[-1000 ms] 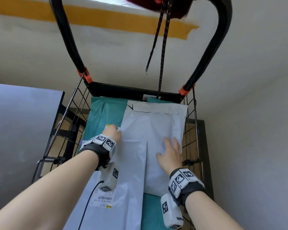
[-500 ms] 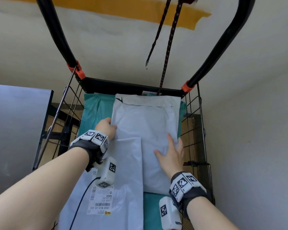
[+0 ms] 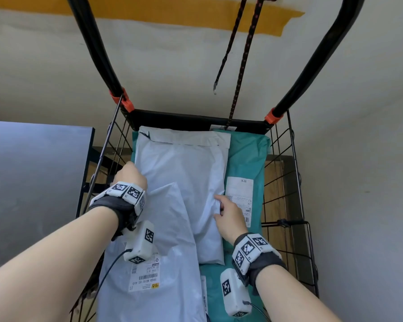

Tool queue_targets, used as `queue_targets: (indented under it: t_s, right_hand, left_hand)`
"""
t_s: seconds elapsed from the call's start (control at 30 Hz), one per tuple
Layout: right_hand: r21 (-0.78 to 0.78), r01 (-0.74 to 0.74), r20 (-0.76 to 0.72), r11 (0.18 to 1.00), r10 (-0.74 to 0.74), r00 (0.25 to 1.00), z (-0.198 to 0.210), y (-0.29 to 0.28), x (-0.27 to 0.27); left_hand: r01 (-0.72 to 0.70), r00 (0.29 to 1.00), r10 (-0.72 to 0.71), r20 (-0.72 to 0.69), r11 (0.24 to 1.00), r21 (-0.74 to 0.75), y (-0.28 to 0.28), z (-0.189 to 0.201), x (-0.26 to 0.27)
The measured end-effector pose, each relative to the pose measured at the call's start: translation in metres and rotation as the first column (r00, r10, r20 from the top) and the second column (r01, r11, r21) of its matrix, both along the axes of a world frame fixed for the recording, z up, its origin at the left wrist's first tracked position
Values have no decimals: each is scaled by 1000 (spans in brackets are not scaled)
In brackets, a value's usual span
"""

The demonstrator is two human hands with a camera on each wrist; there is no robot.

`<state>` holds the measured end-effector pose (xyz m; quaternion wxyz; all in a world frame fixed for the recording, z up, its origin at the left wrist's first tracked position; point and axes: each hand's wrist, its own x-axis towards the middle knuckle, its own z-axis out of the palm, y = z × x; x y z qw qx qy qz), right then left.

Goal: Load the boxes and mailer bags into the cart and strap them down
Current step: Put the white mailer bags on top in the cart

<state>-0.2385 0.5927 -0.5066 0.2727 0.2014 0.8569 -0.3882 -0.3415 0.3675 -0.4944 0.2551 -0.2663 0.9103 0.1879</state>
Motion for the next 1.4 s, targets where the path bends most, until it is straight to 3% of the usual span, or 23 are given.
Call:
queue_targets:
  t_s: [0.17, 0.27, 0.37, 0.47, 0.63, 0.8, 0.9, 1.0, 1.13, 1.27, 1.4]
  right_hand:
    - [-31, -83, 56, 996, 85, 995, -8, -17, -2]
    - [15, -46, -13, 999, 47, 999, -7, -9, -10]
    - [283, -29, -167, 959, 79, 983, -2, 8, -22]
    - [448, -5, -131, 894, 71, 989, -3, 18, -33]
    - [320, 128, -24, 939, -128, 992, -18, 23, -44]
    - [323, -29, 22, 946, 23, 999, -30, 11, -43]
    - [317, -64, 47, 946, 51, 998, -30, 9, -37]
    - [365, 27, 9, 931, -32, 999, -25, 8, -34]
    - [476, 208, -279, 854, -77, 957, -19, 13, -51]
    - [441, 71, -148, 895, -5, 989, -24, 28, -87]
    - [398, -27, 10, 917, 26, 1000, -31, 49, -124]
  left_hand:
    - [-53, 996, 58, 64, 996, -77, -6, -4, 5]
    - [-60, 995, 66, 77, 995, -80, -1, -6, 6]
    - [-93, 992, 97, 77, 994, -57, 6, -10, 6]
    - [-96, 993, 100, 62, 993, -67, 4, -15, 6]
    - [-90, 996, 92, 16, 989, -119, 1, -19, 12]
    - [-100, 994, 96, -47, 992, -78, 11, -14, 17]
    - [98, 995, -98, -5, 995, -27, 20, -7, 20]
    - [455, 890, -455, 0, 890, 17, 35, -8, 29]
    - [752, 658, -750, -60, 658, 22, 64, -15, 40]
    - [910, 413, -906, -91, 413, 29, 94, -21, 46]
    - [949, 314, -949, 18, 314, 17, 104, -33, 48]
